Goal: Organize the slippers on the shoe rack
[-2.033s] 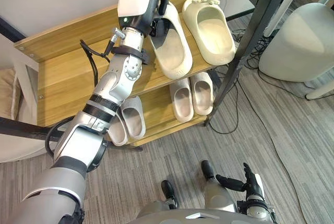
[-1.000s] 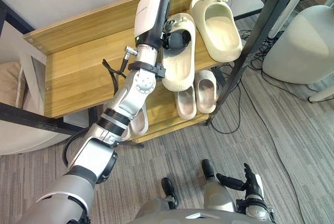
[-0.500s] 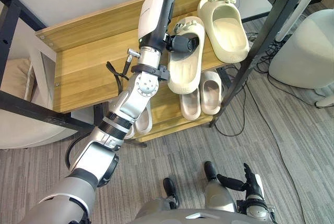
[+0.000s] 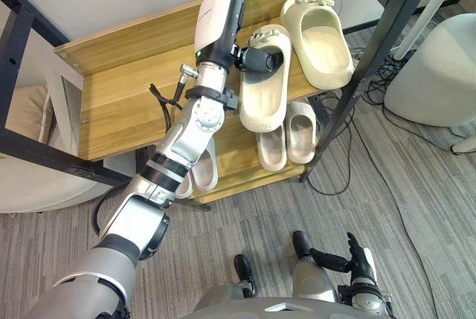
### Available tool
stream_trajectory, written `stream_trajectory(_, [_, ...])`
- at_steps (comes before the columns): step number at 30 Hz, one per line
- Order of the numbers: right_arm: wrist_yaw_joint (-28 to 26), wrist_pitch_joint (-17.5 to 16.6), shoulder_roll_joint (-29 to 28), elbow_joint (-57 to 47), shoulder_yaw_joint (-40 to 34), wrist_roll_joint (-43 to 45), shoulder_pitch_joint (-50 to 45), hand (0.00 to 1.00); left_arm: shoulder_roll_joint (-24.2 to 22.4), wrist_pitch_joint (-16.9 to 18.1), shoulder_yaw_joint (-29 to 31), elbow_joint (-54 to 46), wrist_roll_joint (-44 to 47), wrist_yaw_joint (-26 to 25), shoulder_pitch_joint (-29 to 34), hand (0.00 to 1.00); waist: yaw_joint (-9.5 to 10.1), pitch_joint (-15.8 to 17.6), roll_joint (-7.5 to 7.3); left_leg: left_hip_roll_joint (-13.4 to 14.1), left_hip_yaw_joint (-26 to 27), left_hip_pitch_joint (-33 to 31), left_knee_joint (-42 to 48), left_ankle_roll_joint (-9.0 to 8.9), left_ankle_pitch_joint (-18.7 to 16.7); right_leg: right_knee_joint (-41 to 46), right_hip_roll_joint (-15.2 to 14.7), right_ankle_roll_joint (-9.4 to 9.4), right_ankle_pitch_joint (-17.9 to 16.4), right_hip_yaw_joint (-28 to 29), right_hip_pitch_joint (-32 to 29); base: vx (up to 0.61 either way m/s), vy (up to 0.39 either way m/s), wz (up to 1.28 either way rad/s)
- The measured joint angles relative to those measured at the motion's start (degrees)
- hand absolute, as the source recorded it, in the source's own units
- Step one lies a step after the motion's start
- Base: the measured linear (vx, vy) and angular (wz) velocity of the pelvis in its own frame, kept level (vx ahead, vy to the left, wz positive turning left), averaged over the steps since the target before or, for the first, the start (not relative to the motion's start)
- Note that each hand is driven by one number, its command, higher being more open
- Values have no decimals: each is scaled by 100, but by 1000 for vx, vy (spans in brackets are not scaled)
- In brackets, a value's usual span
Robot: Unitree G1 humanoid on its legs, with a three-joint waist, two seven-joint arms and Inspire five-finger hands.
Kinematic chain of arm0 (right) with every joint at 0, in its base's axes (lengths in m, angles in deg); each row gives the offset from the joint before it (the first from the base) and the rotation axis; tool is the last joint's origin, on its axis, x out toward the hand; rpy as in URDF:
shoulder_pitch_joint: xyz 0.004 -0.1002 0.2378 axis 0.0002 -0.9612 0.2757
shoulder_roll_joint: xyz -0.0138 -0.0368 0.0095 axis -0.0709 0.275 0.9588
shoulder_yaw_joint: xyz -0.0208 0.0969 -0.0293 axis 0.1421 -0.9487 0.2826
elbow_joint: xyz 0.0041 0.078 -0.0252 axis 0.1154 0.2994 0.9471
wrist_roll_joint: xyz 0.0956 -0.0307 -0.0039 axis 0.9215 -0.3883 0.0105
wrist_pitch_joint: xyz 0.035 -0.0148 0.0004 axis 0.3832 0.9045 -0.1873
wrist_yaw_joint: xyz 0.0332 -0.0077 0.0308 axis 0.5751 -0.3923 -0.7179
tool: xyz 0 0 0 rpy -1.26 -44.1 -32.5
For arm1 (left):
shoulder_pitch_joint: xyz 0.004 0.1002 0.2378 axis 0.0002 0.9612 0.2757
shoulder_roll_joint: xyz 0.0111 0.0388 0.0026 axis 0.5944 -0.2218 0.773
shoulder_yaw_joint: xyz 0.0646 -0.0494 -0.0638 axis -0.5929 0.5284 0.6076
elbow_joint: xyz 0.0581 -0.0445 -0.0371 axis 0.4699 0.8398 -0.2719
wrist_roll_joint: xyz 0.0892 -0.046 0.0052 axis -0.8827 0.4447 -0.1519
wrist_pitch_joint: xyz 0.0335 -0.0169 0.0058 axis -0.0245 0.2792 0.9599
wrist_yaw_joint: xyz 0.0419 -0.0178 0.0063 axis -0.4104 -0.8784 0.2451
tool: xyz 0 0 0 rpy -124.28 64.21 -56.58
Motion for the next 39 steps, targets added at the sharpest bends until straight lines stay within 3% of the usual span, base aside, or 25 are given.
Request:
stream_trajectory(15, [-33, -8, -17, -5, 2, 12, 1, 100, 211, -42, 1, 917, -60, 82, -666, 100, -93, -9, -20, 2, 10, -4, -5, 0, 0, -1, 4, 2, 2, 12, -15, 0, 0, 0])
stream_trajectory(28, [-51, -1, -55, 16, 16, 72, 0, 100, 200, -44, 51, 1046, -40, 82, -675, 100, -142, -47, -105, 3, 35, -6, -9, 0, -1, -1, 4, 8, 7, 36, -27, 0, 0, 0])
stream_trajectory(39, [-52, 20, -50, 110, 17, 175, 4, 100, -138, -44, 45, 699, 215, 213, -319, 100, -93, -54, -120, 0, -64, 61, -2, 20, 14, 1, -7, 8, 5, -55, 121, 1, 2, 4])
